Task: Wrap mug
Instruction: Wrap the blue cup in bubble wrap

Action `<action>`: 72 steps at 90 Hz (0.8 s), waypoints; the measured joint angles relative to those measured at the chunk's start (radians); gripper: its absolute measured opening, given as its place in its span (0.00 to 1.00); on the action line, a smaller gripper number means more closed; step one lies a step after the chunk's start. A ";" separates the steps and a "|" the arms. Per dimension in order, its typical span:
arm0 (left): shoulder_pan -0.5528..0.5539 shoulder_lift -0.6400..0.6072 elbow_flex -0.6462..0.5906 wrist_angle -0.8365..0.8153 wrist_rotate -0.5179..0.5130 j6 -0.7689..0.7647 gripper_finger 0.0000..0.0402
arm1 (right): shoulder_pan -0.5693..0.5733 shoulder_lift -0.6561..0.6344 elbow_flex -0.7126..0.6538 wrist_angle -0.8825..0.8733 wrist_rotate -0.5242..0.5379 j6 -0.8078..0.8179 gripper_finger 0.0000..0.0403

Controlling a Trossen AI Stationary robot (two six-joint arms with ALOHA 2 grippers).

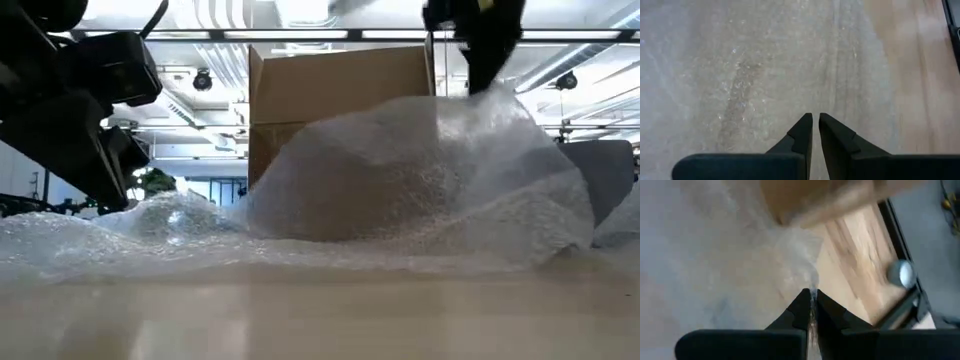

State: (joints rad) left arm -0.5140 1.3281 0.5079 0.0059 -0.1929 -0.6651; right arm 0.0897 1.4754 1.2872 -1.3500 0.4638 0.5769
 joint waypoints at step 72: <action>0.004 -0.009 -0.031 -0.225 0.053 -0.131 0.05 | -0.025 -0.002 -0.071 0.115 -0.080 -0.067 0.31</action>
State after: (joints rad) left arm -0.5098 1.3186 0.4770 -0.2196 -0.1401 -0.7959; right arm 0.0647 1.4731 1.2162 -1.2350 0.3842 0.5104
